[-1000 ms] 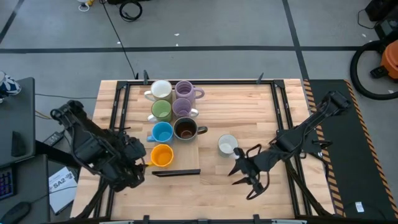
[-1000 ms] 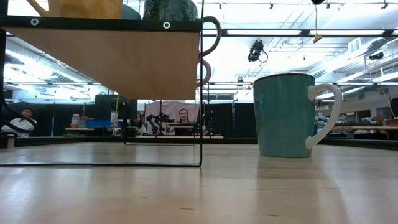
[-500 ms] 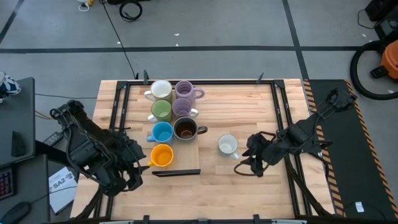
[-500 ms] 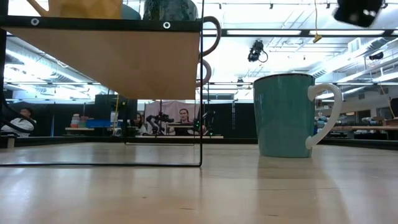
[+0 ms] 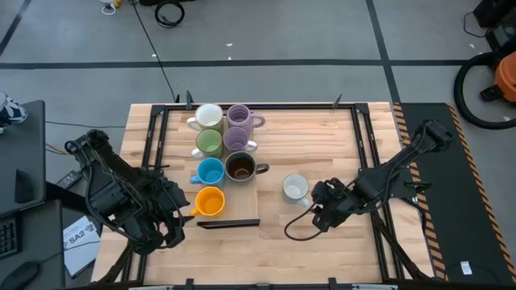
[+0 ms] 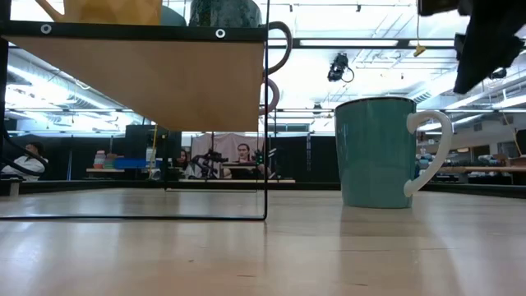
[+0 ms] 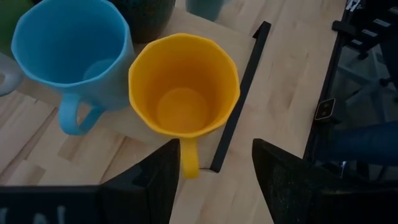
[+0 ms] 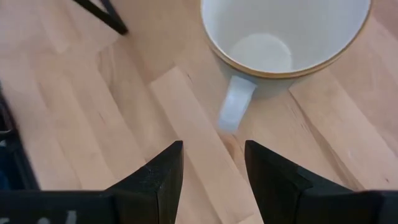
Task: Place coffee mugs
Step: Put the light blue mug on the shelf
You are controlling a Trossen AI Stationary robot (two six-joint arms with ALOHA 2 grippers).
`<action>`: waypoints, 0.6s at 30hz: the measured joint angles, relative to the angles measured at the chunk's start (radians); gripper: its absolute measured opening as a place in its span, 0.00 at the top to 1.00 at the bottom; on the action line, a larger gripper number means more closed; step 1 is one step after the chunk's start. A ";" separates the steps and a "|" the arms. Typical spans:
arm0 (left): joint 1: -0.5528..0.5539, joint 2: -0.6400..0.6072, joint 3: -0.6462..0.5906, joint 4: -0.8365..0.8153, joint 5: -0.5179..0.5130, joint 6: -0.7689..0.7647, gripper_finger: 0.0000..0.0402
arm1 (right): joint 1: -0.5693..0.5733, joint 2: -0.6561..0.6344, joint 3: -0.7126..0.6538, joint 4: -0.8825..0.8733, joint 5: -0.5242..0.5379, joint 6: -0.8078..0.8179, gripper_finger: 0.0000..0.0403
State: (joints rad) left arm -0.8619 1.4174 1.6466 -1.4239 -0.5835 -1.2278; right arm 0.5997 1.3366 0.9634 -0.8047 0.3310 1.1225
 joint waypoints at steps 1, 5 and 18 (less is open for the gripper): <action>0.000 0.000 0.000 0.002 0.000 0.000 0.49 | -0.003 0.012 0.000 0.000 0.001 0.011 0.56; 0.000 0.000 0.000 0.008 0.000 0.001 0.49 | -0.020 0.054 0.000 -0.001 0.001 0.031 0.56; 0.000 0.000 0.000 0.019 0.000 0.008 0.49 | -0.056 0.092 0.000 0.027 0.024 0.031 0.56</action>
State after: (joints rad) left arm -0.8616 1.4178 1.6466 -1.4052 -0.5831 -1.2194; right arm 0.5439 1.4289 0.9634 -0.7773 0.3546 1.1534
